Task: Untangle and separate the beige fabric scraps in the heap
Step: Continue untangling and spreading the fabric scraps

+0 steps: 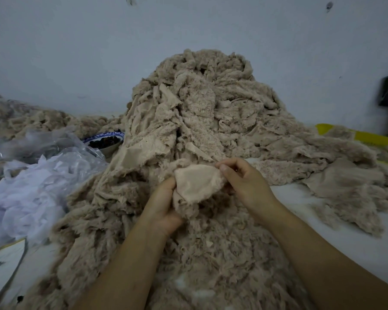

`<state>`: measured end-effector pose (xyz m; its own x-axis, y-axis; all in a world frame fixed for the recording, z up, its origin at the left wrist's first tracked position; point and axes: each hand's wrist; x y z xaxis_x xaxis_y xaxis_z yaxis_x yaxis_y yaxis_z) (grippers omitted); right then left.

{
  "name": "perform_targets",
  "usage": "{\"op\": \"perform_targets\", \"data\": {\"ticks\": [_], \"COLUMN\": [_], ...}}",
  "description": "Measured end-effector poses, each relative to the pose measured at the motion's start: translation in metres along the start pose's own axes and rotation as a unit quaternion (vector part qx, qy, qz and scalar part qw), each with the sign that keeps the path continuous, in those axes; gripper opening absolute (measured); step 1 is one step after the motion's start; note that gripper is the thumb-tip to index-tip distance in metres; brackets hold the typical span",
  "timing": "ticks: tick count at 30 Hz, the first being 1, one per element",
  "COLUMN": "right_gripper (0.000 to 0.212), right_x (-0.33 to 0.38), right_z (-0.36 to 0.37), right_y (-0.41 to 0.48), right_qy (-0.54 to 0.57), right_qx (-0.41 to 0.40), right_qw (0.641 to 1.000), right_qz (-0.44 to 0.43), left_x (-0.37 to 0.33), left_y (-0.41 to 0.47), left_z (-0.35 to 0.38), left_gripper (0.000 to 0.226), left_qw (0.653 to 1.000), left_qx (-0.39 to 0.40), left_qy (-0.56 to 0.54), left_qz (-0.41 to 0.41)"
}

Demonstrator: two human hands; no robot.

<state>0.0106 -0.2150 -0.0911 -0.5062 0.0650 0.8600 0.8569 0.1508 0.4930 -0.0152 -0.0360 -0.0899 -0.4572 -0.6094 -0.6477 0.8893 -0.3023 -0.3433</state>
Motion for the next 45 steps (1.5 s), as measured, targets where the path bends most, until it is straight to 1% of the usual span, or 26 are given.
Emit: {"op": "perform_targets", "data": {"ticks": [1, 3, 6, 8, 10, 12, 14, 15, 17, 19, 21, 24, 27, 29, 30, 31, 33, 34, 35, 37, 39, 41, 42, 44, 45], "right_gripper": [0.022, 0.021, 0.021, 0.019, 0.017, 0.017, 0.021, 0.027, 0.037, 0.038, 0.037, 0.036, 0.037, 0.04, 0.042, 0.041, 0.039, 0.039, 0.039, 0.041, 0.042, 0.041, 0.047, 0.063, 0.063], "right_x": [0.0, 0.001, 0.002, 0.003, 0.003, 0.003, 0.002, 0.001, 0.002, 0.004, 0.006, 0.003, -0.001, -0.006, -0.009, -0.012, -0.016, -0.017, -0.017, -0.014, -0.008, -0.007, -0.006, -0.009, -0.012], "right_z": [0.001, 0.002, 0.001, 0.001, 0.001, 0.0, 0.0, 0.0, 0.0, 0.001, 0.004, 0.005, 0.005, 0.006, 0.003, -0.004, -0.02, -0.025, -0.024, -0.012, 0.003, 0.005, 0.004, 0.01, 0.014], "right_y": [0.0, 0.0, -0.001, -0.001, -0.001, -0.002, -0.003, -0.004, -0.004, -0.003, -0.001, 0.003, 0.006, 0.006, 0.006, 0.007, 0.009, 0.009, 0.009, 0.005, 0.0, 0.0, -0.001, -0.005, -0.007], "right_qy": [-0.012, -0.028, -0.05, -0.039, -0.055, -0.068, -0.095, -0.122, -0.178, -0.218, -0.256, -0.286, -0.287, -0.316, -0.332, -0.34, -0.319, -0.302, -0.291, -0.276, -0.262, -0.23, -0.222, -0.23, -0.249], "right_qx": [-0.003, -0.009, -0.015, -0.022, -0.018, -0.01, -0.003, 0.005, 0.024, 0.045, 0.068, 0.086, 0.085, 0.091, 0.086, 0.071, 0.011, -0.013, -0.01, 0.059, 0.118, 0.147, 0.174, 0.234, 0.258], "right_qw": [1.0, 0.999, 0.998, 0.998, 0.997, 0.996, 0.993, 0.99, 0.978, 0.964, 0.949, 0.937, 0.934, 0.923, 0.92, 0.924, 0.945, 0.952, 0.955, 0.956, 0.952, 0.956, 0.954, 0.939, 0.927], "right_qz": [-0.011, -0.029, -0.043, -0.046, -0.052, -0.06, -0.067, -0.075, -0.104, -0.144, -0.173, -0.183, -0.195, -0.2, -0.189, -0.158, -0.077, -0.055, -0.05, -0.078, -0.106, -0.106, -0.103, -0.104, -0.111], "left_x": [0.0, -0.002, 0.002, 0.007, 0.01, 0.01, 0.008, 0.007, 0.005, 0.005, 0.004, 0.001, 0.004, 0.001, -0.004, -0.013, -0.028, -0.03, -0.026, -0.014, -0.007, -0.008, -0.009, -0.008, -0.006], "left_y": [-0.001, -0.001, -0.004, -0.005, -0.005, -0.004, -0.003, -0.003, -0.002, -0.004, -0.006, -0.007, -0.005, -0.006, -0.007, -0.009, -0.013, -0.013, -0.011, -0.004, 0.002, 0.002, 0.002, 0.001, 0.0], "left_z": [0.001, 0.002, 0.006, 0.01, 0.011, 0.011, 0.009, 0.008, 0.007, 0.009, 0.011, 0.01, 0.013, 0.012, 0.008, 0.002, -0.01, -0.011, -0.01, -0.001, 0.005, 0.007, 0.006, 0.007, 0.009], "left_gripper": [0.053, 0.066, 0.078, 0.069, 0.05, 0.036, 0.036, 0.037, 0.04, 0.046, 0.049, 0.042, 0.04, 0.04, 0.04, 0.04, 0.05, 0.051, 0.044, 0.028, 0.025, 0.022, 0.018, 0.009, 0.009], "left_qw": [1.0, 0.998, 0.986, 0.975, 0.97, 0.968, 0.971, 0.974, 0.98, 0.986, 0.993, 0.994, 0.993, 0.991, 0.988, 0.985, 0.977, 0.975, 0.977, 0.98, 0.979, 0.975, 0.972, 0.963, 0.959], "left_qx": [0.01, 0.029, 0.007, -0.027, -0.061, -0.109, -0.135, -0.139, -0.139, -0.123, -0.091, -0.072, -0.073, -0.086, -0.091, -0.086, -0.065, -0.076, -0.094, -0.097, -0.078, -0.075, -0.067, -0.026, 0.001], "left_qy": [0.012, 0.05, 0.165, 0.222, 0.234, 0.217, 0.179, 0.156, 0.114, 0.082, 0.034, -0.003, -0.007, -0.016, -0.029, -0.053, -0.113, -0.118, -0.111, -0.11, -0.122, -0.146, -0.171, -0.222, -0.244], "left_qz": [-0.004, -0.013, 0.002, 0.012, 0.03, 0.056, 0.078, 0.087, 0.09, 0.081, 0.071, 0.086, 0.092, 0.102, 0.117, 0.138, 0.171, 0.171, 0.159, 0.137, 0.147, 0.148, 0.148, 0.151, 0.146]}}
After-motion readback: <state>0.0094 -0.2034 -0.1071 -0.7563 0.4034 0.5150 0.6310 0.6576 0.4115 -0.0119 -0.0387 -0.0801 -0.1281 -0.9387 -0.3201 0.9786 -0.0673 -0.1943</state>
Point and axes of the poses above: each hand's wrist, its own y-axis towards the middle knuckle, its own z-axis out of the palm, x = y × z, and after that the axes turned 12 degrees about -z, right-handed
